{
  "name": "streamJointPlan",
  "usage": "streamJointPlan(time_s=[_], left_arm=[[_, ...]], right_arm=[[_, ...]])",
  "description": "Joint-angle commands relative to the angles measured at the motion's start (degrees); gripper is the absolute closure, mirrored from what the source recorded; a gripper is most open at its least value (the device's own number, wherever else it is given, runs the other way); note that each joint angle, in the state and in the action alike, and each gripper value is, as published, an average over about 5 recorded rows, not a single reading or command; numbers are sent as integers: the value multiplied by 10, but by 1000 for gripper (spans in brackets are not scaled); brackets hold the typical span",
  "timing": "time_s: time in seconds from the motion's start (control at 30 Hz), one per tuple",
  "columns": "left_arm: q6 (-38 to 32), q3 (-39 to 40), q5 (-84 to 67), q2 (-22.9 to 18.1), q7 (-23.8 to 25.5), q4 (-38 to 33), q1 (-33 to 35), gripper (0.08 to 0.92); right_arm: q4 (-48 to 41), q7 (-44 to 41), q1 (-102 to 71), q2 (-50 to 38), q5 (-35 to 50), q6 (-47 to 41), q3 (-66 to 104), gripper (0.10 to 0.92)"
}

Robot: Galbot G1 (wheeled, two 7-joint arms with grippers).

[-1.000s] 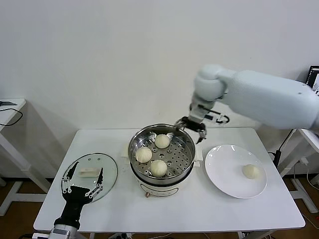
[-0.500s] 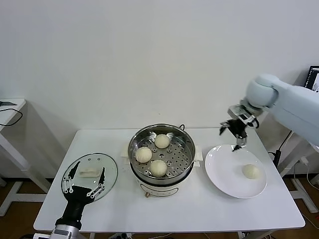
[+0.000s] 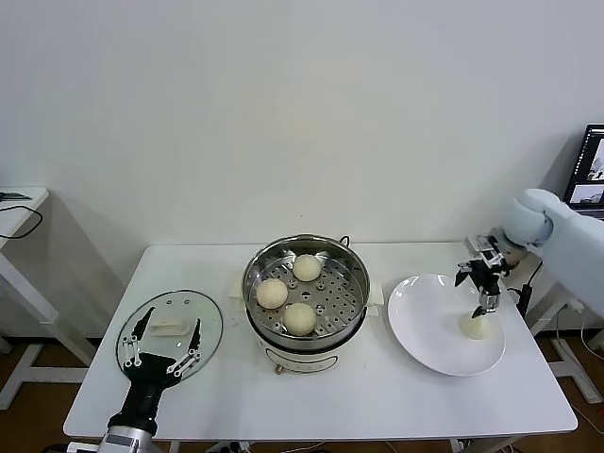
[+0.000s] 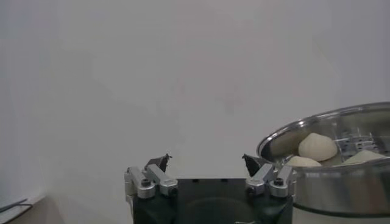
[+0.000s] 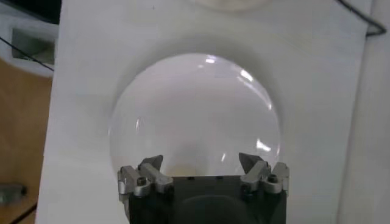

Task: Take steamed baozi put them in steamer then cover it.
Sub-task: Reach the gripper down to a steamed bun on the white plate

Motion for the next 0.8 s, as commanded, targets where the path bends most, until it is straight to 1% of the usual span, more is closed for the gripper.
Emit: streamJointPlan(time_s=[0.03, 0.43, 0.8], left_arm=[[0, 0, 0, 0, 0, 1, 0, 177], [0, 0, 0, 0, 0, 4, -1, 177], [0, 2, 2, -2, 0, 7, -2, 177]], right_arm=[[-57, 6, -90, 7, -62, 7, 90, 203], [-109, 15, -118, 35, -107, 23, 127, 203], [-139, 23, -138, 56, -137, 36, 161, 203]])
